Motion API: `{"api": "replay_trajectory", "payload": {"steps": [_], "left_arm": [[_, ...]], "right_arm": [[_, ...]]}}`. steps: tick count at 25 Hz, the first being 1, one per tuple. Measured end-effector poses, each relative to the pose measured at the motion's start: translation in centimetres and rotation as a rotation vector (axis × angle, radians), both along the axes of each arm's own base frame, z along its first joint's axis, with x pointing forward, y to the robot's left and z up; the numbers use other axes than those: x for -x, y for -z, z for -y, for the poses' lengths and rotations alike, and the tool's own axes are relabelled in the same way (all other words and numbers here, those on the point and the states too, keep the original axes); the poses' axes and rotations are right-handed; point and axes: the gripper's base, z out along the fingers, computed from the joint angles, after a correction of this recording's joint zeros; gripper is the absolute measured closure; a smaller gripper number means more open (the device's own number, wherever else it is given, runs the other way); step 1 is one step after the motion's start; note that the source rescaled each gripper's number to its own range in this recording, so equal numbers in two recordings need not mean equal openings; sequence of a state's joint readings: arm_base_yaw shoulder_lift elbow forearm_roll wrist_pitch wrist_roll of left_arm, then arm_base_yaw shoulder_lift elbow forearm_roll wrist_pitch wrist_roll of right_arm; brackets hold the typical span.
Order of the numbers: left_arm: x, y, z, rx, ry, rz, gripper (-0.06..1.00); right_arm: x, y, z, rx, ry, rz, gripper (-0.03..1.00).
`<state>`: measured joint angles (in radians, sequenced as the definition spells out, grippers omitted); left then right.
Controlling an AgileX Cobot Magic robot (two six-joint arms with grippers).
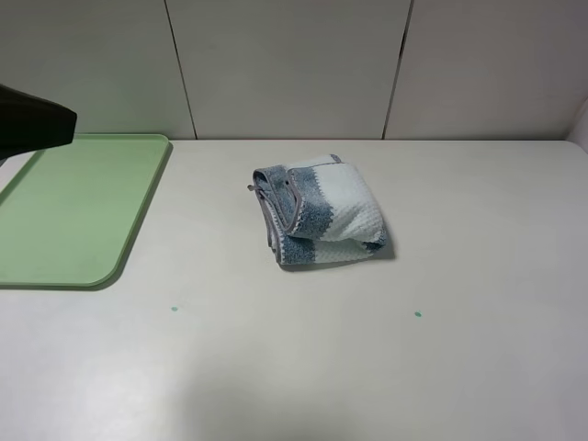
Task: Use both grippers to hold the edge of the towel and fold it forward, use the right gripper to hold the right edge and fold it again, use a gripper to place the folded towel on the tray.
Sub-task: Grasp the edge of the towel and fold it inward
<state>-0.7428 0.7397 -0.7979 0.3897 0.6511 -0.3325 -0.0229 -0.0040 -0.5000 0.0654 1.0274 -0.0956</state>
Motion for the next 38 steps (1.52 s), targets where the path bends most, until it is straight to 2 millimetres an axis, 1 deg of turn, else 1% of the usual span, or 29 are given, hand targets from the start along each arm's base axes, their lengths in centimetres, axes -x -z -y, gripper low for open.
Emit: {"api": "replay_trajectory", "payload": {"steps": [3,7,9,13,15,19,21,25,28,32,35,38], "left_arm": [[-0.1,0.1,0.1,-0.006,0.000,-0.007,-0.06],[-1.2,1.4,1.1,-0.049,0.003,-0.054,-0.06],[-2.2,2.1,2.2,-0.056,0.015,-0.069,-0.06],[-4.5,3.4,4.9,-0.004,0.058,-0.077,-0.06],[-5.8,4.6,6.2,0.021,0.065,-0.105,-0.06],[-8.2,7.8,9.0,0.086,0.077,-0.191,-0.06],[-9.3,9.5,10.5,0.165,0.061,-0.242,-0.06],[-11.2,12.3,12.5,0.339,-0.022,-0.310,-0.06],[-12.4,15.0,13.4,0.392,-0.095,-0.359,-0.06],[-13.3,18.1,13.9,0.423,-0.186,-0.412,-0.06],[-13.9,19.9,14.1,0.451,-0.250,-0.430,-0.06],[-14.3,21.3,14.1,0.475,-0.304,-0.433,-0.06]], "right_arm": [[0.0,0.0,0.0,0.000,0.000,0.000,-0.03],[0.0,0.0,0.0,0.000,0.000,0.000,-0.03],[0.0,0.0,0.0,0.000,0.000,0.000,-0.03],[0.0,0.0,0.0,0.000,0.000,0.000,-0.03],[0.0,0.0,0.0,0.000,0.000,0.000,-0.03],[0.0,0.0,0.0,0.000,0.000,0.000,-0.03],[0.0,0.0,0.0,0.000,0.000,0.000,-0.03],[0.0,0.0,0.0,0.000,0.000,0.000,-0.03],[0.0,0.0,0.0,0.000,0.000,0.000,-0.03],[0.0,0.0,0.0,0.000,0.000,0.000,-0.03],[0.0,0.0,0.0,0.000,0.000,0.000,-0.03],[0.0,0.0,0.0,0.000,0.000,0.000,-0.03]]}}
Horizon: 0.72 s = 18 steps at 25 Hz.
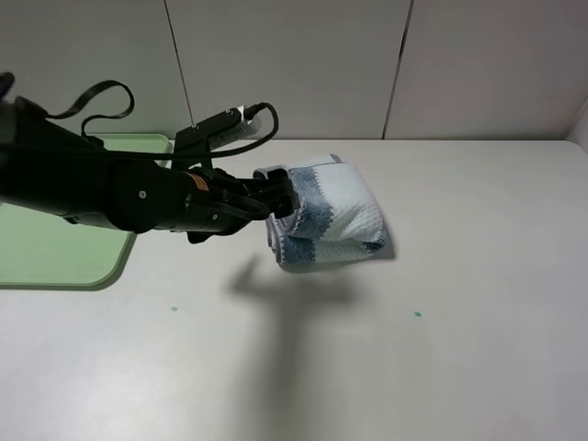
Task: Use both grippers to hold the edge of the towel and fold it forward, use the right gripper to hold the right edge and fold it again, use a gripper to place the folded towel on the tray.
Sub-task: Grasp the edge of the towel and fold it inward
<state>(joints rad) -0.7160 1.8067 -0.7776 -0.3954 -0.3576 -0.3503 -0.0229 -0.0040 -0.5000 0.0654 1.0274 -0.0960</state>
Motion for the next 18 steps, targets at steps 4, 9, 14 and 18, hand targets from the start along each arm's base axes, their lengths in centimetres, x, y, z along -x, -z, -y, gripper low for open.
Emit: {"api": "replay_trajectory", "payload": {"steps": [4,9,14,18], "left_arm": [[-0.4,1.3,-0.1,0.008,-0.054,-0.005,-0.06],[-1.2,2.6,0.4,0.004,-0.081,-0.020,-0.06],[-2.8,3.3,1.8,0.016,-0.082,-0.008,-0.06],[-4.0,3.8,2.9,0.024,-0.081,-0.005,-0.06]], "right_arm": [[0.0,0.0,0.0,0.000,0.000,0.000,-0.03],[0.0,0.0,0.0,0.000,0.000,0.000,-0.03],[0.0,0.0,0.0,0.000,0.000,0.000,-0.03],[0.0,0.0,0.0,0.000,0.000,0.000,-0.03]]}}
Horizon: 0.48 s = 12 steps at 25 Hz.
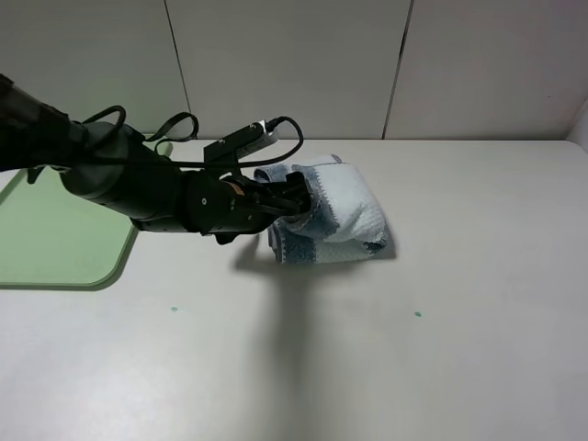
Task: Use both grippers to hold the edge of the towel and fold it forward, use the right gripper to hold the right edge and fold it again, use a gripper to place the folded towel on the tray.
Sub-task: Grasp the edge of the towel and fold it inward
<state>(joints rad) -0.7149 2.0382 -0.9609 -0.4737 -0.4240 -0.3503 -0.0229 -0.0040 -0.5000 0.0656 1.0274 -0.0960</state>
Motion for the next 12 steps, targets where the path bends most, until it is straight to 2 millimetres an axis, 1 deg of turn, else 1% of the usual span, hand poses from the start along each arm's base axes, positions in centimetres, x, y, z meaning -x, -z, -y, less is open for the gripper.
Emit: {"api": "replay_trajectory", "payload": {"steps": [6,12], "left_arm": [[-0.9,1.4,1.0,-0.012,0.009,-0.038,-0.06],[-1.0,1.5,1.1,-0.012,0.009,-0.037,-0.04]], "right_arm": [[0.0,0.0,0.0,0.000,0.000,0.000,-0.03],[0.0,0.0,0.0,0.000,0.000,0.000,-0.03]]}}
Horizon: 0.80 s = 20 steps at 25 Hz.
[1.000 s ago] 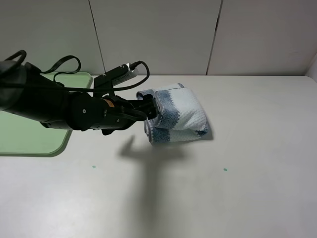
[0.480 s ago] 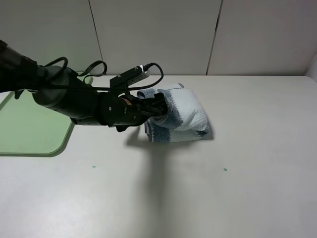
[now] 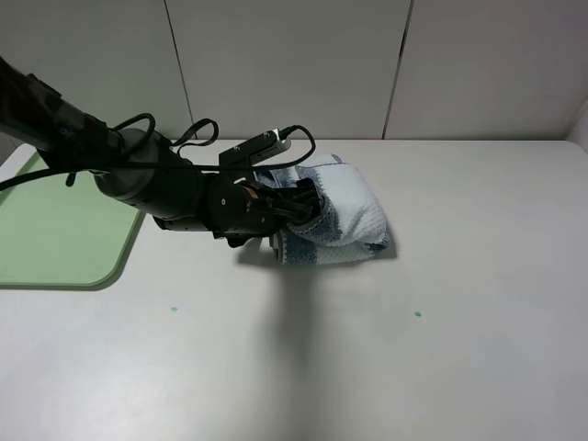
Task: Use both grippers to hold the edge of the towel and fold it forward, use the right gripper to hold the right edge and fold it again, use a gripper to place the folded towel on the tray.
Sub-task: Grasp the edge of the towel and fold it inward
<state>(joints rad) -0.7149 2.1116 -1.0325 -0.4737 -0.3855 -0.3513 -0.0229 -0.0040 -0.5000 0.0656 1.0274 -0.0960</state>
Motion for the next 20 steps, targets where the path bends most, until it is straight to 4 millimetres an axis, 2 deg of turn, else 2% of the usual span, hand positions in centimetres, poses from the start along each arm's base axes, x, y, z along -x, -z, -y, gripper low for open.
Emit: {"api": "replay_trajectory", "payload": {"steps": [4,6,11,17,20], "left_arm": [[0.03,0.07,0.00,-0.002,0.001,-0.006,0.04],[0.07,0.14,-0.01,-0.003,0.001,-0.011,0.12],[0.08,0.13,-0.01,0.018,-0.022,-0.026,0.41],[0.09,0.14,-0.01,0.022,-0.026,-0.030,0.85],[0.09,0.14,-0.01,0.023,-0.027,-0.030,0.90]], "right_arm": [[0.00,0.00,-0.01,-0.001,0.000,0.000,-0.03],[0.00,0.00,-0.01,-0.001,0.000,0.000,-0.03],[0.00,0.00,-0.01,-0.001,0.000,0.000,-0.03],[0.00,0.00,-0.01,-0.001,0.000,0.000,-0.03],[0.00,0.00,-0.01,-0.001,0.000,0.000,-0.03]]}}
